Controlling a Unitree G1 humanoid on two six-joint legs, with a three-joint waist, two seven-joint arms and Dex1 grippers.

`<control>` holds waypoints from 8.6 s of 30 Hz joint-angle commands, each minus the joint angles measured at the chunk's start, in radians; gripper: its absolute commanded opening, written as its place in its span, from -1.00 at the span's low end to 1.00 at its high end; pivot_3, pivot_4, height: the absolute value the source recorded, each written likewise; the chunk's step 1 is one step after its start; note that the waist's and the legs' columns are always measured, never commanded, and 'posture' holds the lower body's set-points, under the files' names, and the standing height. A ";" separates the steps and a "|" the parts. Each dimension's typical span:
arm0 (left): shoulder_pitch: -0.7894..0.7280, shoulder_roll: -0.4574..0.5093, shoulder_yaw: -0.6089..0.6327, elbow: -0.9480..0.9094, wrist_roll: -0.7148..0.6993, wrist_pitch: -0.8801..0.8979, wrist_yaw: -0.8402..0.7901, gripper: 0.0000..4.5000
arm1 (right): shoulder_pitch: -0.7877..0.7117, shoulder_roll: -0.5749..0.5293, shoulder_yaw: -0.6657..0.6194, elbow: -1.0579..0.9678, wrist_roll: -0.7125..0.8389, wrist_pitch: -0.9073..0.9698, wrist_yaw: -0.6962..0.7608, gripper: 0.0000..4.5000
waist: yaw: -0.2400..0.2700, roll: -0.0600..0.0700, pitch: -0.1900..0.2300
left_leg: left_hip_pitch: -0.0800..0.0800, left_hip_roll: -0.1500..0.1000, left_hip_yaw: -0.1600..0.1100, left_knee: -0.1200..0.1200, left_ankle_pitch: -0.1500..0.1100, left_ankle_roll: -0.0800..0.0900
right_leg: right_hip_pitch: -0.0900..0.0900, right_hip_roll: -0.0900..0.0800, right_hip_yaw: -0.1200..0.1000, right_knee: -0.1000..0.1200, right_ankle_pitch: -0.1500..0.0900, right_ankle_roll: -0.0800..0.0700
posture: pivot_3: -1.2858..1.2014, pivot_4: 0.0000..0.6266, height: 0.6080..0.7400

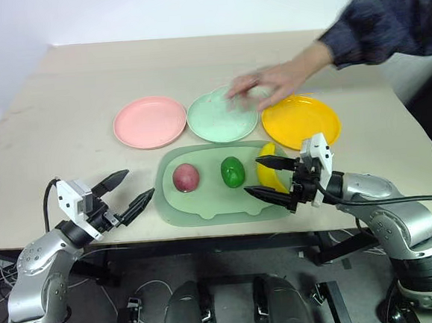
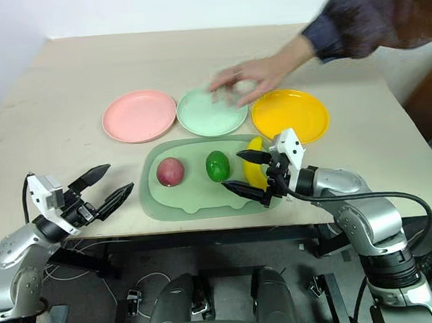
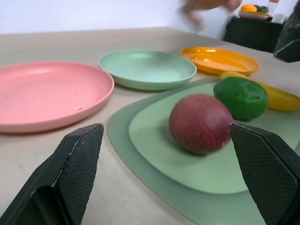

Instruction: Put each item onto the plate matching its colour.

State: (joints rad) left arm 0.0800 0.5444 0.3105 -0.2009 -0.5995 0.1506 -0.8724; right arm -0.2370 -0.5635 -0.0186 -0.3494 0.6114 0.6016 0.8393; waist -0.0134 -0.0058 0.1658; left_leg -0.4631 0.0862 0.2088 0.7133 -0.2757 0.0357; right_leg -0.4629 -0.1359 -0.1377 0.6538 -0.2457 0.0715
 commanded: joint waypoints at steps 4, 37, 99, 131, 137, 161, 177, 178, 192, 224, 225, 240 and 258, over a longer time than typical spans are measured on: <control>-0.017 0.001 0.000 -0.047 -0.011 0.011 0.010 0.99 | 0.003 0.026 -0.039 -0.025 0.038 -0.007 -0.029 1.00 | 0.000 0.000 0.000 | 0.000 0.000 0.000 0.000 0.000 0.000 | 0.000 0.000 0.000 0.000 0.000 0.000 | 0.03 -0.52 0.32; -0.144 -0.043 -0.083 0.089 0.031 -0.035 -0.046 1.00 | -0.062 -0.004 0.009 -0.065 -0.036 0.406 -0.385 0.30 | 0.000 0.000 0.000 | 0.000 0.000 0.000 0.000 0.000 0.000 | 0.000 0.000 0.000 -0.001 0.000 0.000 | 0.03 -0.52 0.32; -0.183 -0.019 -0.073 0.128 0.040 -0.054 -0.058 1.00 | -0.431 0.314 -0.225 -0.038 0.053 0.794 -0.484 0.99 | -0.027 0.003 0.002 | -0.011 0.000 0.004 0.003 0.003 -0.002 | -0.011 0.000 0.004 0.010 0.004 0.004 | 0.03 -0.52 0.32; -0.138 -0.020 -0.052 0.080 0.023 -0.033 -0.029 1.00 | -0.401 0.391 -0.033 0.006 -0.030 0.765 -0.563 0.17 | -0.032 0.003 0.001 | -0.012 -0.001 0.006 0.003 0.003 -0.003 | -0.012 0.002 0.004 0.011 0.004 0.004 | 0.03 -0.52 0.32; -0.123 -0.021 -0.042 0.064 0.020 -0.033 -0.018 1.00 | -0.547 0.371 -0.050 0.088 -0.016 0.635 -0.480 0.17 | -0.033 0.003 0.001 | -0.012 -0.001 0.006 0.003 0.003 -0.003 | -0.013 0.002 0.004 0.011 0.004 0.004 | 0.03 -0.52 0.32; -0.047 -0.029 -0.021 -0.015 0.016 -0.033 0.030 1.00 | -0.953 0.502 0.106 1.281 -0.451 -0.195 -0.393 0.50 | -0.058 0.003 0.001 | -0.013 -0.001 0.009 0.003 0.004 -0.002 | -0.014 0.003 0.003 0.013 0.003 0.005 | 0.03 -0.52 0.32; -0.075 -0.089 -0.097 -0.028 0.043 -0.026 0.086 1.00 | -0.481 0.438 0.067 0.378 -0.184 0.104 -0.189 1.00 | -0.047 0.002 0.000 | -0.013 -0.001 0.007 0.003 0.004 -0.003 | -0.013 0.002 0.003 0.013 0.003 0.005 | 0.03 -0.52 0.32; -0.077 -0.093 -0.108 -0.023 0.046 -0.026 0.084 1.00 | -0.445 0.429 0.068 0.313 -0.162 0.119 -0.183 1.00 | -0.047 0.002 0.000 | -0.013 -0.001 0.006 0.003 0.004 -0.003 | -0.013 0.002 0.003 0.013 0.003 0.005 | 0.03 -0.52 0.32; -0.156 -0.167 -0.198 0.049 0.145 -0.035 0.153 1.00 | -0.227 0.266 0.059 0.002 -0.090 0.211 -0.199 1.00 | -0.029 0.001 0.000 | -0.011 -0.001 0.005 0.005 0.005 -0.002 | -0.011 0.002 0.003 0.012 0.004 0.004 | 0.03 -0.52 0.32; -0.411 -0.166 -0.057 0.183 0.181 0.029 0.366 0.50 | -0.089 0.141 -0.014 -0.093 -0.026 0.206 -0.245 1.00 | -0.010 0.000 -0.001 | -0.001 -0.001 0.002 0.006 0.004 0.001 | 0.002 0.001 0.002 0.010 0.003 0.004 | 0.03 -0.52 0.32; -0.437 -0.168 -0.046 0.196 0.177 0.046 0.395 0.50 | -0.079 0.147 -0.003 -0.091 -0.039 0.182 -0.244 1.00 | -0.007 0.000 -0.001 | 0.000 -0.001 0.002 0.006 0.004 0.001 | 0.003 0.001 0.002 0.010 0.003 0.004 | 0.03 -0.52 0.32; -0.730 -0.136 -0.091 0.542 0.301 0.167 0.537 0.50 | -0.017 0.171 0.109 -0.049 -0.157 -0.025 -0.212 1.00 | -0.004 -0.001 -0.001 | 0.000 -0.003 0.003 0.006 0.004 0.001 | 0.003 0.002 0.002 0.011 0.003 0.005 | 0.03 -0.52 0.32; -0.613 -0.104 -0.056 0.335 0.246 0.142 0.426 0.98 | -0.012 0.161 0.105 -0.031 -0.178 -0.062 -0.185 1.00 | -0.007 -0.001 0.000 | 0.000 -0.002 0.003 0.006 0.004 0.001 | 0.003 0.002 0.002 0.011 0.003 0.005 | 0.03 -0.52 0.32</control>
State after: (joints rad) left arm -0.5455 0.4178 0.2248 0.2124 -0.3349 0.3203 -0.4176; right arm -0.2507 -0.3963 0.1002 -0.3624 0.4258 0.5594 0.6467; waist -0.0202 -0.0069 0.1653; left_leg -0.4630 0.0840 0.2118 0.7192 -0.2721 0.0370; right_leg -0.4604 -0.1344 -0.1355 0.6647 -0.2424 0.0769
